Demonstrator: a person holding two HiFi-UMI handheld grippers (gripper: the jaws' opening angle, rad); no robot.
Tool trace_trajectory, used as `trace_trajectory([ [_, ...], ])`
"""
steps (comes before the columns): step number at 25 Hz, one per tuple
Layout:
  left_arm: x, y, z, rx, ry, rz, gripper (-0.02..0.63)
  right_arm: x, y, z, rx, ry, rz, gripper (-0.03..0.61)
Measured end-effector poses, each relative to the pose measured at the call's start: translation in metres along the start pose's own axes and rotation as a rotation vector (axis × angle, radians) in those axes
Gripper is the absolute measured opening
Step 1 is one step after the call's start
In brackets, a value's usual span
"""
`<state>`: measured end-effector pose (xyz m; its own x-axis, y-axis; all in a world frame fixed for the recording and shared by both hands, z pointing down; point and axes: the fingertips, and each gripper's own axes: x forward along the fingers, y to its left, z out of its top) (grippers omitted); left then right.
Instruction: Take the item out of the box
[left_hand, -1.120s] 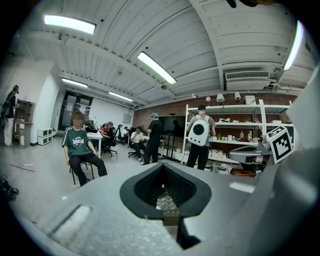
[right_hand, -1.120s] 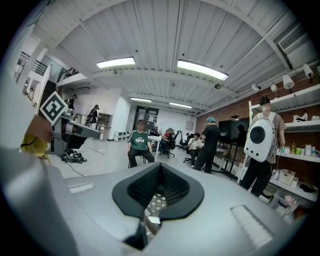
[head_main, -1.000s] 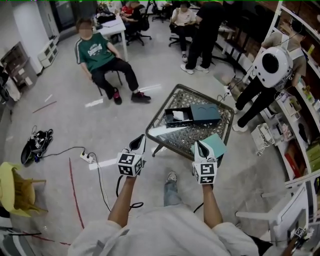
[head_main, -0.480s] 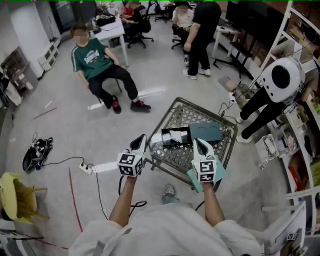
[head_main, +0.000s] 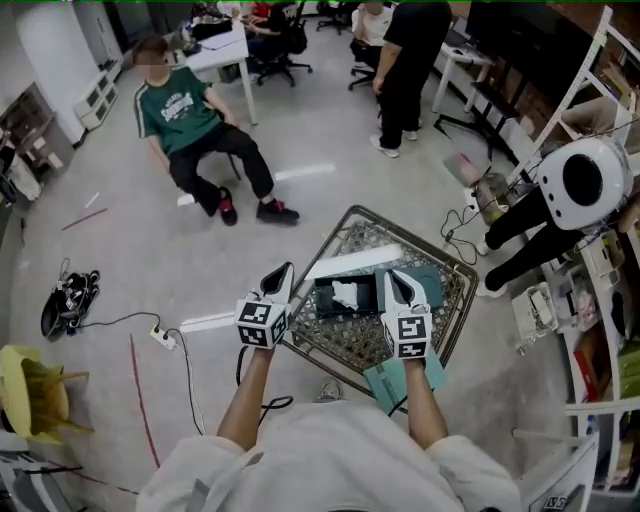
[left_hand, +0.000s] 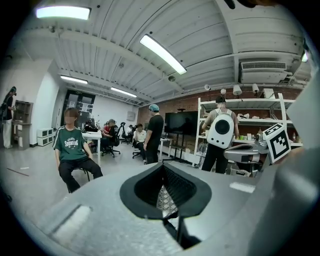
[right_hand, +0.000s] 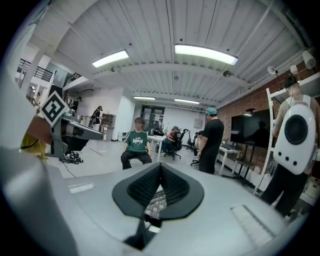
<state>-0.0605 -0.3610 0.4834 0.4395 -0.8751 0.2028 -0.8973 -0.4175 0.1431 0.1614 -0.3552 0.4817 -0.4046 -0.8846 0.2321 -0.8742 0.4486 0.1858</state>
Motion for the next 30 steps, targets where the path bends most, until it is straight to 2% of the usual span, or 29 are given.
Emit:
trace_trajectory([
  [12, 0.024, 0.022, -0.018, -0.008, 0.063, 0.016, 0.005, 0.039, 0.004, -0.023, 0.027, 0.056, 0.041, 0.002],
  [19, 0.042, 0.038, -0.032, -0.011, 0.097, -0.03, 0.005, 0.054, 0.012, -0.044, 0.042, 0.11, 0.015, 0.002],
  [30, 0.058, 0.047, -0.082, -0.042, 0.19, -0.084, 0.005, 0.069, 0.03, -0.084, 0.058, 0.211, 0.012, 0.002],
])
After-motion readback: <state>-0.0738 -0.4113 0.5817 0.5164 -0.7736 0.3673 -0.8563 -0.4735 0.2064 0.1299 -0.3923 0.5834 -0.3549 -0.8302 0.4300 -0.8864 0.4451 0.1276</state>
